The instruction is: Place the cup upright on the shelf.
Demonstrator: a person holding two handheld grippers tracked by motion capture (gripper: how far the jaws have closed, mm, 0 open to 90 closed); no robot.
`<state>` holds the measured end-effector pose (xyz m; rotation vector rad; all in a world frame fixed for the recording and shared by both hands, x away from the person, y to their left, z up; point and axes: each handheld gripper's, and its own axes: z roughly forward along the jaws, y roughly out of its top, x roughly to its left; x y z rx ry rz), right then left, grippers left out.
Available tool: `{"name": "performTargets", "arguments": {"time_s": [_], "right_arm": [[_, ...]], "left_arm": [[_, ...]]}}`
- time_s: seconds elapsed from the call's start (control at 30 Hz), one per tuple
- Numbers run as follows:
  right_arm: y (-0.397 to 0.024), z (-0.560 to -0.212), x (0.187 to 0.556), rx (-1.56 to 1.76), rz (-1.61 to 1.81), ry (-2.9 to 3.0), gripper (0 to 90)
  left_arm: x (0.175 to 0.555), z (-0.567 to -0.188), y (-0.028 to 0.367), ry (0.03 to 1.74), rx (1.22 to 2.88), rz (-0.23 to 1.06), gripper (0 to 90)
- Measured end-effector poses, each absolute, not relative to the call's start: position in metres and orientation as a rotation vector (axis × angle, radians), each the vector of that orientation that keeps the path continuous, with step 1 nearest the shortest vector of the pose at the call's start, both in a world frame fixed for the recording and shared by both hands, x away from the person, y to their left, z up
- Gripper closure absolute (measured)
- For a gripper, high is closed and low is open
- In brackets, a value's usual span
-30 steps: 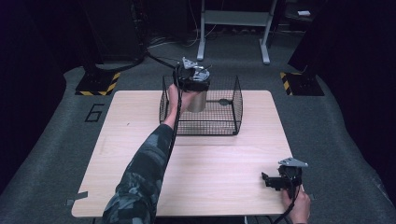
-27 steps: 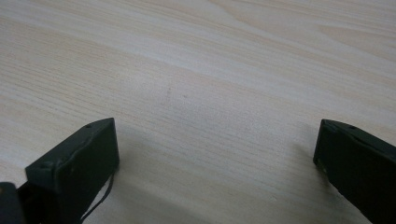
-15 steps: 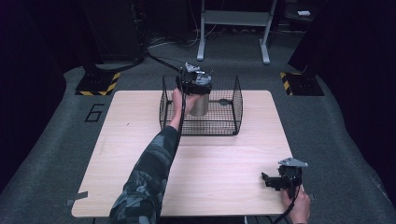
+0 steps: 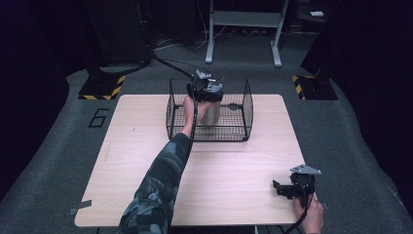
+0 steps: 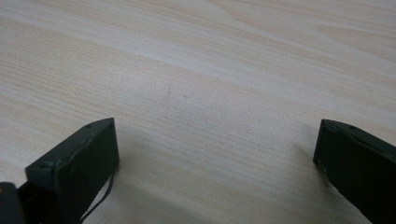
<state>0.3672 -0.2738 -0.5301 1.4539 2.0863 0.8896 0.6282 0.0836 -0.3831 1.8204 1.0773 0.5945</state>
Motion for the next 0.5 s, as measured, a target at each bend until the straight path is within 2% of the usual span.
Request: {"name": "performTargets", "arguments": {"time_s": [0.5], "right_arm": [[-0.274, -0.53, 0.367, 1.452, 0.89, 2.087, 0.0]], "left_arm": [[0.634, -0.4, 0.077, 1.118, 1.841, 0.568, 4.1]]}}
